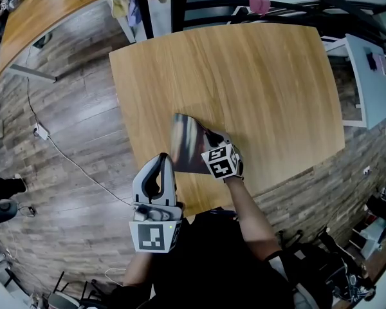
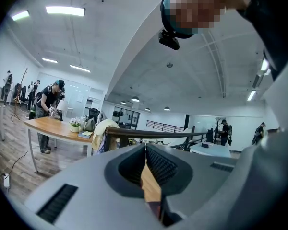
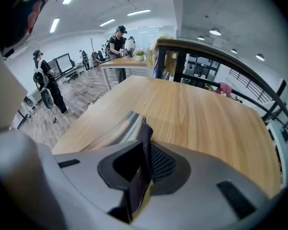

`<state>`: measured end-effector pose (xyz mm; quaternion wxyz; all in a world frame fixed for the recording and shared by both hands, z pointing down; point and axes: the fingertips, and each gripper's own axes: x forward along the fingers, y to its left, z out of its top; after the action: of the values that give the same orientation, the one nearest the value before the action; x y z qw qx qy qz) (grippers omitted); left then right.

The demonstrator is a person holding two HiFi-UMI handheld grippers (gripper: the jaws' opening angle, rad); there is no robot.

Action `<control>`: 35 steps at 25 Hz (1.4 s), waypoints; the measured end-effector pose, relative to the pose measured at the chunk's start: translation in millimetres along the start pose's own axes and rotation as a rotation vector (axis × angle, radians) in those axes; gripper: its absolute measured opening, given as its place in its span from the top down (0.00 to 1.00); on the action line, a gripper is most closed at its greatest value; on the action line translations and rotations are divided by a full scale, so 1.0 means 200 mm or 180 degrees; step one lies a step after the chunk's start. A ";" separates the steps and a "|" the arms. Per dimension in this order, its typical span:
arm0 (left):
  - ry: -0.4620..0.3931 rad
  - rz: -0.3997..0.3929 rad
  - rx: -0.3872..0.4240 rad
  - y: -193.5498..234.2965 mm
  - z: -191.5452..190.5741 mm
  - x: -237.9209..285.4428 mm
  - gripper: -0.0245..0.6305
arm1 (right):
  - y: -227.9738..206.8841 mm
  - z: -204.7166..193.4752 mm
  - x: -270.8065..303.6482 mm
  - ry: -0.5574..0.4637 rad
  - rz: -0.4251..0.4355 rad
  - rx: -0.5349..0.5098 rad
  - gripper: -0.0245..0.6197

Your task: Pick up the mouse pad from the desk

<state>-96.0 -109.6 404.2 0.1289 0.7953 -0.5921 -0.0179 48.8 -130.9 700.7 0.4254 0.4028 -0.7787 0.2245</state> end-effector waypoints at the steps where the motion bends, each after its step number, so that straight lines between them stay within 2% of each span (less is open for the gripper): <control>1: -0.0008 -0.0006 0.0003 -0.01 0.00 -0.01 0.93 | 0.00 0.00 -0.02 -0.0027 -0.0002 0.0019 0.88; 9: -0.0130 -0.0063 0.0031 -0.12 0.03 -0.08 0.93 | 0.01 -0.01 -0.19 -0.0240 -0.0013 0.0130 0.88; 21: -0.0064 -0.0012 0.0126 -0.30 0.02 -0.14 0.93 | -0.09 0.00 -0.47 -0.0686 -0.0034 0.0351 0.88; 35: -0.0103 0.0168 0.0126 -0.55 0.04 -0.25 0.93 | -0.19 0.00 -0.81 -0.1239 0.0088 0.0417 0.88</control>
<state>-8.2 -34.9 366.3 0.1040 0.7814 -0.6151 -0.0156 131.2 -82.8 565.1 0.2366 0.4547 -0.8354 0.1983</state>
